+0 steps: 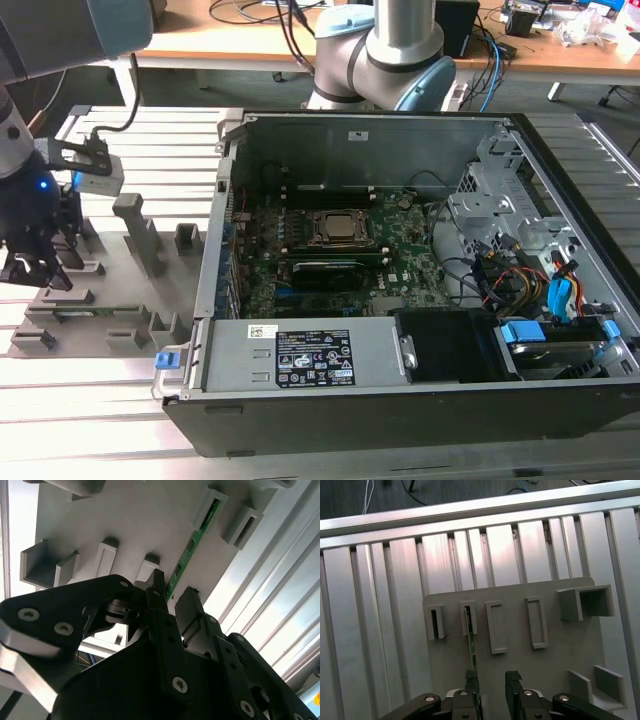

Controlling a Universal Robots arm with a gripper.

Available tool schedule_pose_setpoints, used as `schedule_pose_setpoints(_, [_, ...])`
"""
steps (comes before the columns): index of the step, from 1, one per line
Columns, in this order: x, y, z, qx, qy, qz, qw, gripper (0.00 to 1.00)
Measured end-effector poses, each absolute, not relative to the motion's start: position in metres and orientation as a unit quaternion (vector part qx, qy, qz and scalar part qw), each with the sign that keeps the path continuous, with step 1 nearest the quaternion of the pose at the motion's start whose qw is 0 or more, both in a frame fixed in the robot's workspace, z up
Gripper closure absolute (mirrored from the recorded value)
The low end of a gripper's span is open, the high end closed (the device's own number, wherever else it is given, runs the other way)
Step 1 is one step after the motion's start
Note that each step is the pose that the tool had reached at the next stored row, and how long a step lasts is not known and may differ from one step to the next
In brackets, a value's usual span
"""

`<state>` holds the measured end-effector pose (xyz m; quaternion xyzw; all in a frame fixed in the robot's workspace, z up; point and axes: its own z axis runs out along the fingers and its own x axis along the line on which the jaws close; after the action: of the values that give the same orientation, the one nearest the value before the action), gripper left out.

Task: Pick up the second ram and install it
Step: 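Pick up the second ram and move it above second insertion slot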

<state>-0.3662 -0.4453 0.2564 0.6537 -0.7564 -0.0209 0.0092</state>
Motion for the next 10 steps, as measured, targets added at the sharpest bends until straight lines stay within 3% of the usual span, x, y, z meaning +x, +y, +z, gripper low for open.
schedule_pose_setpoints(10, [-0.366, -0.445, 0.240, 0.655, -0.756, -0.019, 0.011, 0.64])
